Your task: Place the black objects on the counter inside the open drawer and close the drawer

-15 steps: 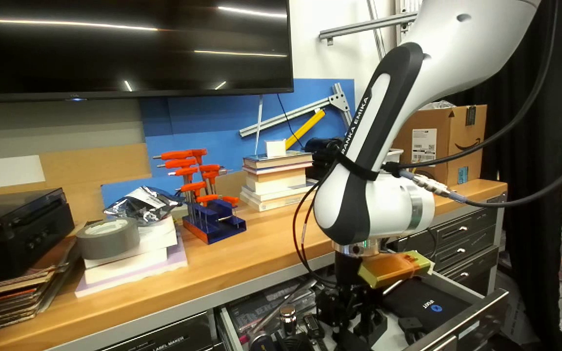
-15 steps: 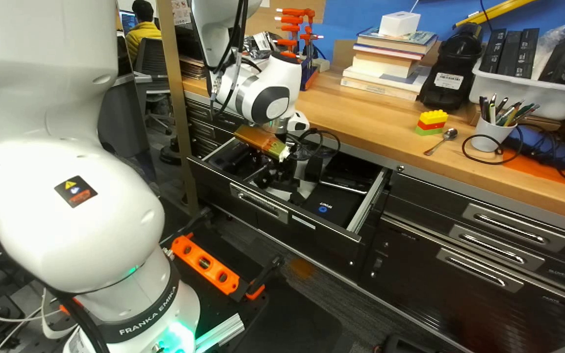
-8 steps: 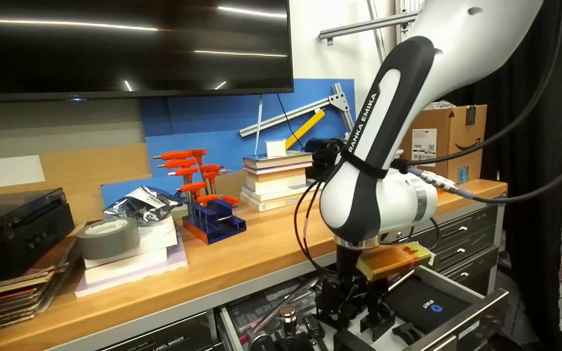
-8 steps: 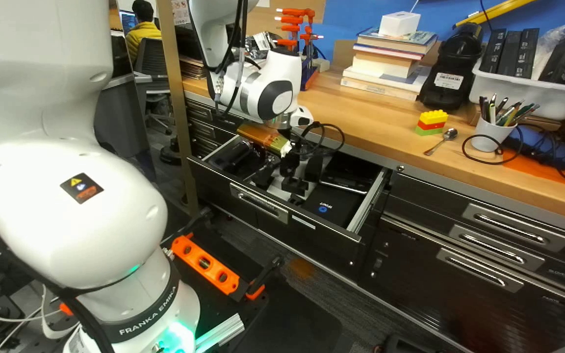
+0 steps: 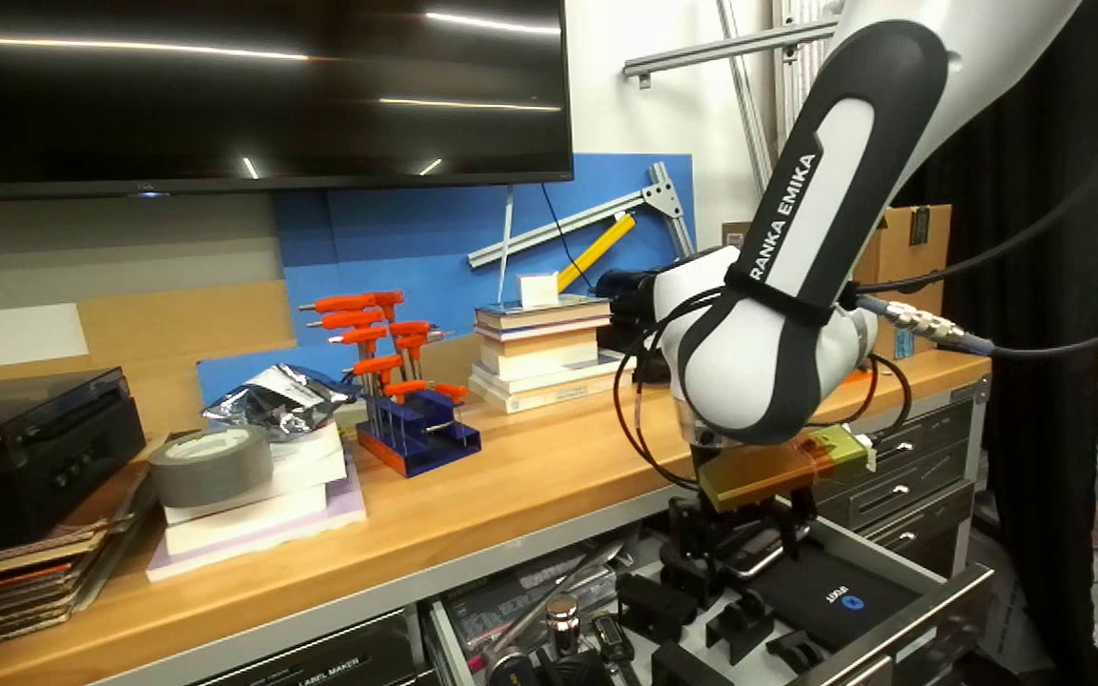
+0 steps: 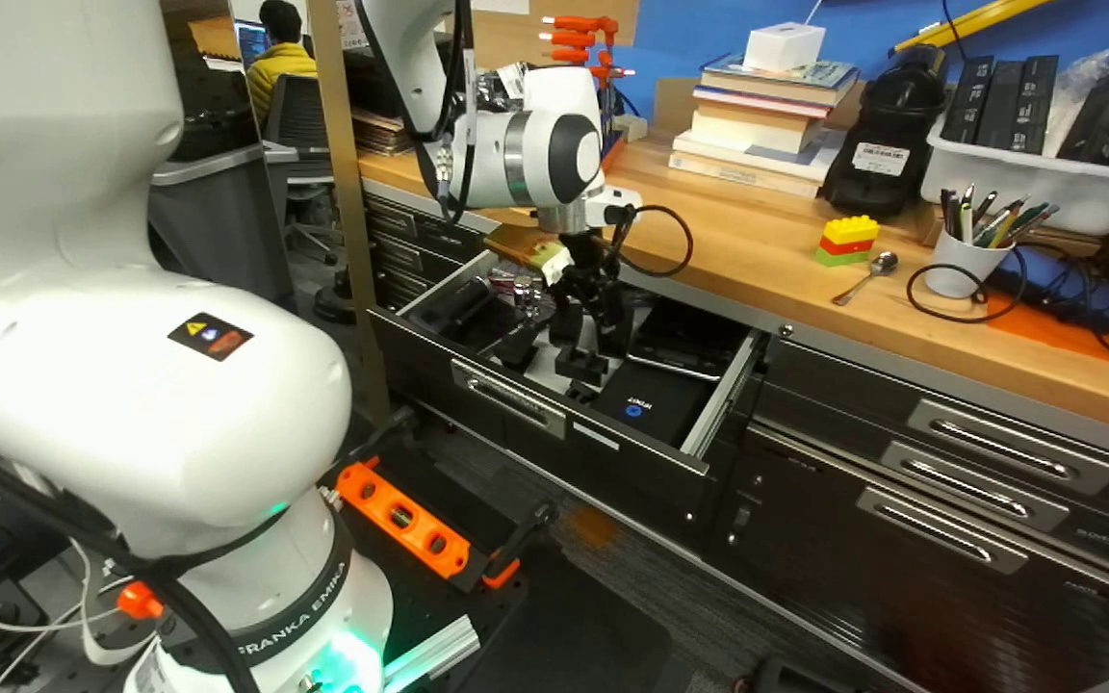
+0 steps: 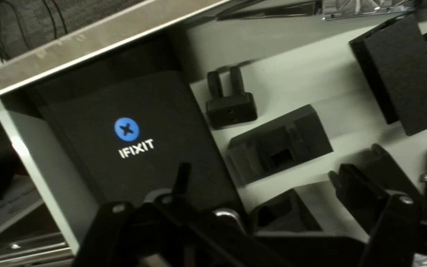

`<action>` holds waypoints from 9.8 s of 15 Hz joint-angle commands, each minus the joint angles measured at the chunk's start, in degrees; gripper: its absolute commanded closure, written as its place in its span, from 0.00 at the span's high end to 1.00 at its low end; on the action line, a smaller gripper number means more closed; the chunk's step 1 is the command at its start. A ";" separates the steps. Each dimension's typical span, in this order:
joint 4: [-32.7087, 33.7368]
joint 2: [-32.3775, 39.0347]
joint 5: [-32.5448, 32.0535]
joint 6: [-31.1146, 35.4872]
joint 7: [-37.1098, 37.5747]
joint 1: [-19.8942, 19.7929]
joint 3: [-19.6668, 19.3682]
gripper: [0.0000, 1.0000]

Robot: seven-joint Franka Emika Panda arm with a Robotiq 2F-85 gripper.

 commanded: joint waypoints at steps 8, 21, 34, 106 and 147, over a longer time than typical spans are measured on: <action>-3.87 -3.96 -6.71 -13.43 38.30 -3.21 3.11 1.00; -10.48 -2.96 12.18 -4.54 41.62 -13.14 7.96 1.00; -13.97 1.00 36.06 29.27 10.91 -19.38 20.76 1.00; 8.95 19.94 42.95 30.00 12.17 -4.75 12.20 1.00; -11.41 -55.48 3.20 -28.76 -42.12 -19.73 4.65 1.00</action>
